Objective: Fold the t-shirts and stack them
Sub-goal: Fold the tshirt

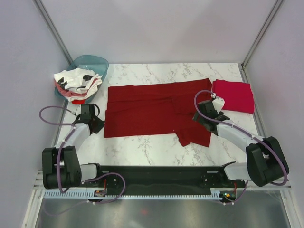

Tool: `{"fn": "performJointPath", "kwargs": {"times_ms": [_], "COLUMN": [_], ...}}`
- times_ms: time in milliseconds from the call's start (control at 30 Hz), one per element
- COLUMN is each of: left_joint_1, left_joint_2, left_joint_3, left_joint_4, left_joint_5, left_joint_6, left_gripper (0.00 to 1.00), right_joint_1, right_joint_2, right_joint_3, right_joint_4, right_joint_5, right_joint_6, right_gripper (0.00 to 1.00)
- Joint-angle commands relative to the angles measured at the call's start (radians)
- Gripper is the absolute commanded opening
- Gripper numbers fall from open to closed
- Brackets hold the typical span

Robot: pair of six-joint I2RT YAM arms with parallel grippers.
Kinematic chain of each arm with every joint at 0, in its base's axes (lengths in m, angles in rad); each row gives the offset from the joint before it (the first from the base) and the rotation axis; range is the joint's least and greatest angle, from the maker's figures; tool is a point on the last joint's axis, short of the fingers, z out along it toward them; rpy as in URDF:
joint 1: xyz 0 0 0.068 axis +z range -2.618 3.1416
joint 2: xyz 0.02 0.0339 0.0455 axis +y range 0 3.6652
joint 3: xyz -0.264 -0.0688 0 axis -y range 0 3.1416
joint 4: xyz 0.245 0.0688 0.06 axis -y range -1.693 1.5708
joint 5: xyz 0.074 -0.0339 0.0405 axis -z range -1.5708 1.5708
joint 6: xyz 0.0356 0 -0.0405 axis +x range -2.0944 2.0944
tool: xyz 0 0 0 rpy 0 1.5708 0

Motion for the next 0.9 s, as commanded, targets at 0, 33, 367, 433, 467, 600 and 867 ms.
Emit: {"fn": "performJointPath", "kwargs": {"times_ms": [0,33,367,433,467,600,867], "left_joint_1": [0.004,0.003,0.0,0.0,0.001,0.0,0.001], "left_joint_2": [-0.102,-0.141,-0.367,-0.393,-0.398,-0.4,-0.407], "left_joint_3": [-0.016,-0.021,-0.102,-0.116,-0.119,-0.116,-0.125], "left_joint_4": [0.002,0.006,0.085,0.082,0.067,0.016,0.007], "left_joint_5": [-0.036,-0.027,0.128,0.128,0.122,0.096,0.095], "left_joint_6": [-0.001,0.005,0.099,0.096,0.08,0.06,0.051], "left_gripper": [0.03,0.05,0.53,0.53,0.52,0.49,0.47], "right_joint_1": [-0.002,-0.004,-0.002,-0.002,-0.002,-0.004,0.016], "right_joint_2": [-0.051,-0.058,-0.181,-0.202,-0.207,-0.25,-0.36], "right_joint_3": [-0.022,-0.026,-0.042,-0.053,-0.065,-0.105,-0.181], "right_joint_4": [0.015,0.012,-0.247,-0.287,-0.321,-0.368,-0.408], "right_joint_5": [0.007,0.013,0.005,0.005,-0.002,-0.05,-0.096], "right_joint_6": [0.018,0.018,0.047,0.068,0.084,0.121,0.168], "right_gripper": [0.84,0.84,0.79,0.78,0.77,0.77,0.61]}}
